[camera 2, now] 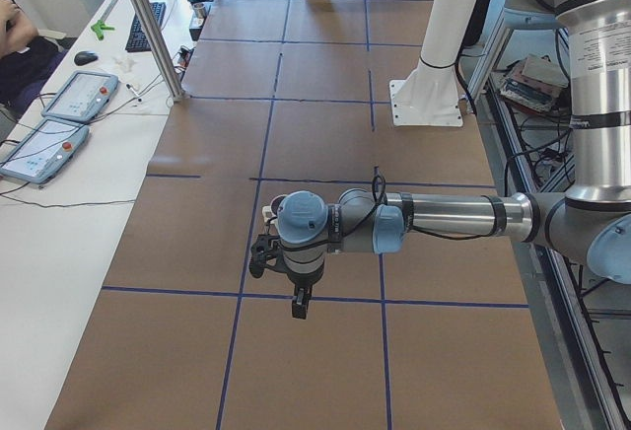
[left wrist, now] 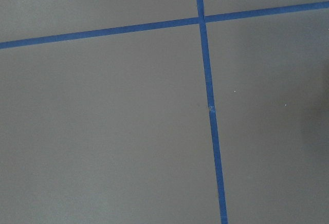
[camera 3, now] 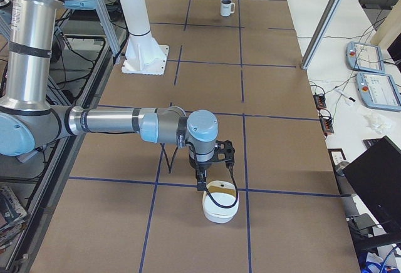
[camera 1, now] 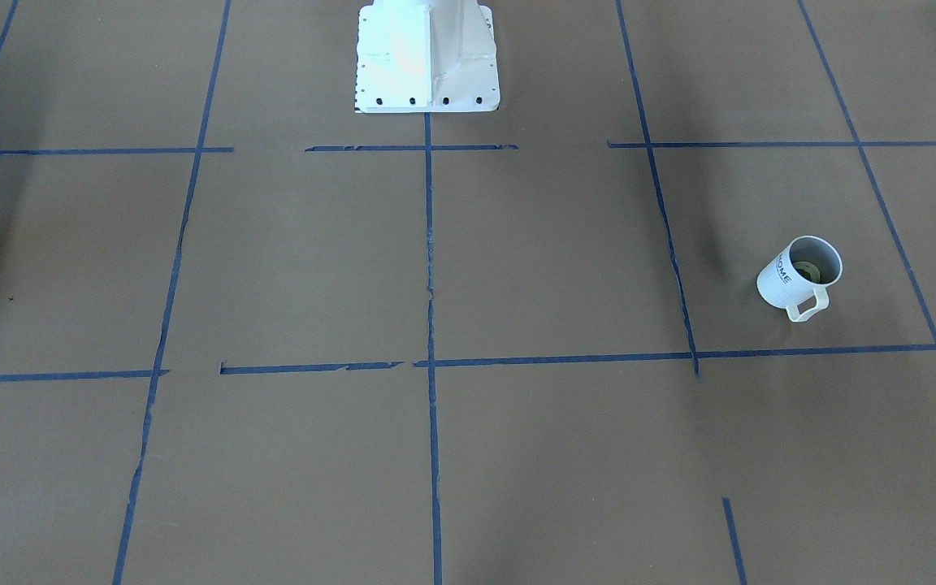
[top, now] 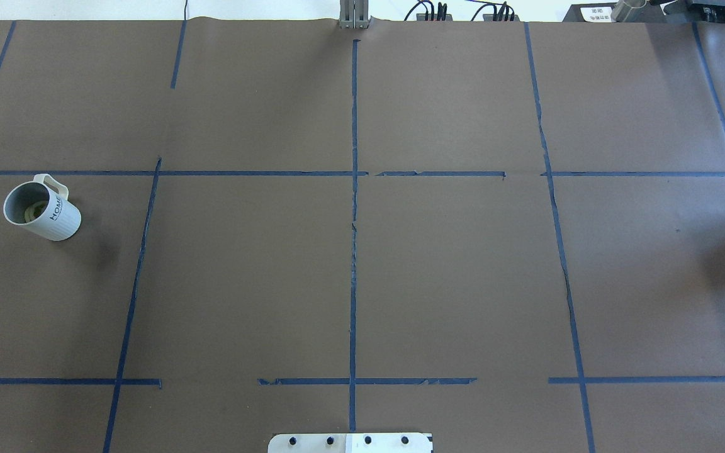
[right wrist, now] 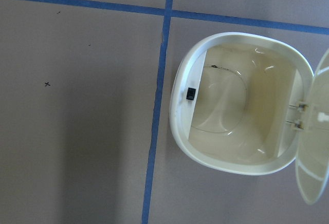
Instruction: Left arm hands cup to right arm to dump lemon
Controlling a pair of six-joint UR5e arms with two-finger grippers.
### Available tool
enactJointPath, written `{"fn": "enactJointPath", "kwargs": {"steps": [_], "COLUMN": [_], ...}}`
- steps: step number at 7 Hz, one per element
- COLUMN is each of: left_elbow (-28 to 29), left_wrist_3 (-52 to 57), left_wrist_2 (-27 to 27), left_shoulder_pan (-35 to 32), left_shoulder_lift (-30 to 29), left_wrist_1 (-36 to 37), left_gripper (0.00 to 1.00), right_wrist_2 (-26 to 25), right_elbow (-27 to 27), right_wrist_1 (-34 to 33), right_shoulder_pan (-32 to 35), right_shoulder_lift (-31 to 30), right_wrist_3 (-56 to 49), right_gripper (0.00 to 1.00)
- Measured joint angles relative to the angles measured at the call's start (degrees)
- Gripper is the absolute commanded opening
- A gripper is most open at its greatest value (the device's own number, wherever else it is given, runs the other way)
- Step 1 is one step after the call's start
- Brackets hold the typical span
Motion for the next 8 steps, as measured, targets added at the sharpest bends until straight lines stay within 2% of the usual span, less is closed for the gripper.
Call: {"fn": "enactJointPath", "kwargs": {"steps": [4,8], "left_elbow": [0.0,0.3], "left_wrist_3": [0.2,-0.1], "left_wrist_2": [0.0,-0.4], "left_shoulder_pan": [0.6,1.0], "left_shoulder_lift": [-0.3,-7.1], "left_wrist_1": [0.0,-2.4], "left_gripper": [1.00,1.00], "right_wrist_2": [0.1,0.7], "right_elbow": [0.1,0.2], "right_wrist_1": [0.0,0.1], "right_shoulder_pan": [-0.1,-0.1], "right_shoulder_lift": [0.1,0.6], "right_wrist_3": [0.0,0.0], "right_gripper": [1.00,1.00]}}
